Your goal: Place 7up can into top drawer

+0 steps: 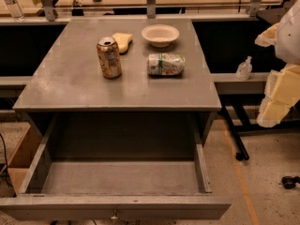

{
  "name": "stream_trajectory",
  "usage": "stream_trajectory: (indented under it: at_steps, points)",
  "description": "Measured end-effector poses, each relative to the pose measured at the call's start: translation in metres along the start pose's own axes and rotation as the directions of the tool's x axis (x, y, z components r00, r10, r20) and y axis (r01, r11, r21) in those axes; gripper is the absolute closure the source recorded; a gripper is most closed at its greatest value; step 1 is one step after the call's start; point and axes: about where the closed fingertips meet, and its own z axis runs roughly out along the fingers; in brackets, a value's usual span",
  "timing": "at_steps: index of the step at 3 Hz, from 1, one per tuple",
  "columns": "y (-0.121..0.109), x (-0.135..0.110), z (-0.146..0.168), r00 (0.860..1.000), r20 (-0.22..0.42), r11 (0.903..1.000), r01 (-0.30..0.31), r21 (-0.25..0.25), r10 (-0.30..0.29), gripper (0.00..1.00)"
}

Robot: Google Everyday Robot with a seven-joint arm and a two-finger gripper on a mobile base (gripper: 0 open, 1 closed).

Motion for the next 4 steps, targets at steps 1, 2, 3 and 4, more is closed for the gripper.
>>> stream_trajectory:
  at_steps: [1, 2, 3, 4]
  points:
    - [0.0, 0.0, 0.0, 1.0, 0.0, 1.0, 0.0, 0.0, 0.0, 0.0]
    - [-0.016, -0.007, 0.007, 1.0, 0.029, 0.9998, 0.007, 0.02, -0.008, 0.0]
    - [-0.05, -0.023, 0.031, 0.995, 0.095, 0.9992, -0.001, 0.041, -0.003, 0.0]
    - [-0.076, -0.038, 0.053, 0.985, 0.172, 0.9988, -0.013, 0.048, 0.004, 0.0]
